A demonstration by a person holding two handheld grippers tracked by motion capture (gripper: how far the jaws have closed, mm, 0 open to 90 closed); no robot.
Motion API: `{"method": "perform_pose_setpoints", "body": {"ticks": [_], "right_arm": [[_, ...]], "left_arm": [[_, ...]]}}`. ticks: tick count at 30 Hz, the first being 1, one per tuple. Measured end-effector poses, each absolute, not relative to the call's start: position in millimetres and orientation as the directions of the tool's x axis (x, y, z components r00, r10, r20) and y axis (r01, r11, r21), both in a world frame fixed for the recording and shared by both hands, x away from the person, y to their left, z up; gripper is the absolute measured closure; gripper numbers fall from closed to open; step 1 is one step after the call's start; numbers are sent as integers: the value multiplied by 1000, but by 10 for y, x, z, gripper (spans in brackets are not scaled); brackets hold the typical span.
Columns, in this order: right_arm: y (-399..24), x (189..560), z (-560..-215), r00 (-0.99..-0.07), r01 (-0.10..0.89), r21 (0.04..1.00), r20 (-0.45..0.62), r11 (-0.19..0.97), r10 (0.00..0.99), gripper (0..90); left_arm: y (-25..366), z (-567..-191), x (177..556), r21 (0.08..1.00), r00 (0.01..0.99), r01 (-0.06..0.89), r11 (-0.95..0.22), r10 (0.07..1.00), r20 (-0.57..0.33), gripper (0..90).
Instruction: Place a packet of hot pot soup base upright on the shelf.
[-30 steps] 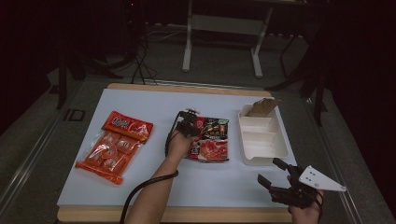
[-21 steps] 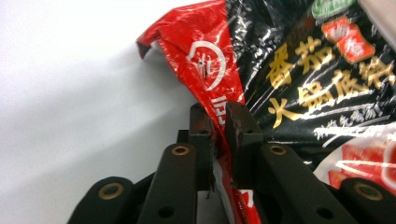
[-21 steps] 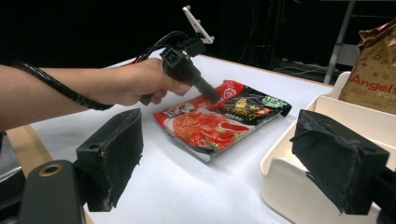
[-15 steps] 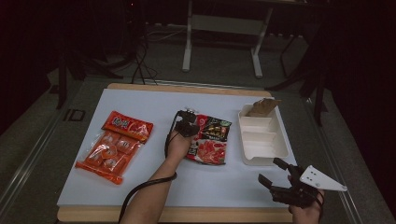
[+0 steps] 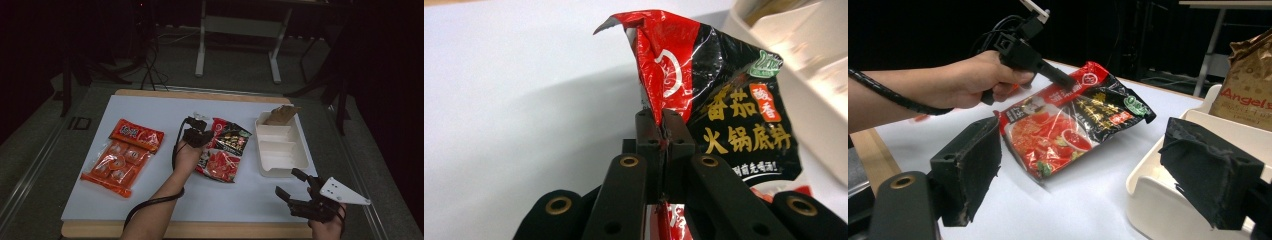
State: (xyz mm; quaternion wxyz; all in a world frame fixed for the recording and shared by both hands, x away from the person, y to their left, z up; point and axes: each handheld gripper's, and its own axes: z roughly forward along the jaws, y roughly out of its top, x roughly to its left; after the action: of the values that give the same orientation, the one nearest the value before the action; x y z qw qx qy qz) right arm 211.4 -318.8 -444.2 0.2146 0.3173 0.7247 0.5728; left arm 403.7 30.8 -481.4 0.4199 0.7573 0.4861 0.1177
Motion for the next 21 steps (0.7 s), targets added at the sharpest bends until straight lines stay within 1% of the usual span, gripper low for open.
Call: {"method": "perform_pose_setpoints", "body": {"ticks": [2, 4, 8, 9, 10, 18, 20, 21], "right_arm": [[-3192, 2119, -4440, -712, 209, 967, 51, 142, 700, 188], [-3191, 2121, -4441, -724, 198, 970, 47, 143, 688, 190], [-3169, 2111, -4431, -735, 188, 972, 43, 143, 677, 185], [-3163, 2111, -4431, -735, 189, 971, 42, 145, 677, 184], [-3159, 2111, -4431, -735, 190, 971, 43, 145, 676, 183], [-3142, 2108, -4428, -727, 206, 968, 55, 141, 685, 178], [-3142, 2114, -4421, -728, 214, 968, 69, 131, 682, 164], [-3145, 2116, -4411, -727, 203, 970, 57, 135, 684, 160]], "left_arm": [[316, -4771, 3993, 765, 521, 618, -183, 823, -224, 896], [331, -4741, 3952, 779, 529, 605, -165, 814, -239, 896], [340, -4672, 3871, 801, 551, 573, -172, 804, -222, 898], [351, -4659, 3850, 807, 547, 571, -152, 803, -236, 898], [359, -4642, 3841, 808, 557, 567, -161, 798, -232, 898], [484, -4540, 3728, 836, 570, 540, -103, 775, -273, 899], [514, -4510, 3697, 842, 584, 531, -94, 761, -283, 898], [524, -4501, 3681, 844, 586, 528, -90, 758, -286, 899]]}}
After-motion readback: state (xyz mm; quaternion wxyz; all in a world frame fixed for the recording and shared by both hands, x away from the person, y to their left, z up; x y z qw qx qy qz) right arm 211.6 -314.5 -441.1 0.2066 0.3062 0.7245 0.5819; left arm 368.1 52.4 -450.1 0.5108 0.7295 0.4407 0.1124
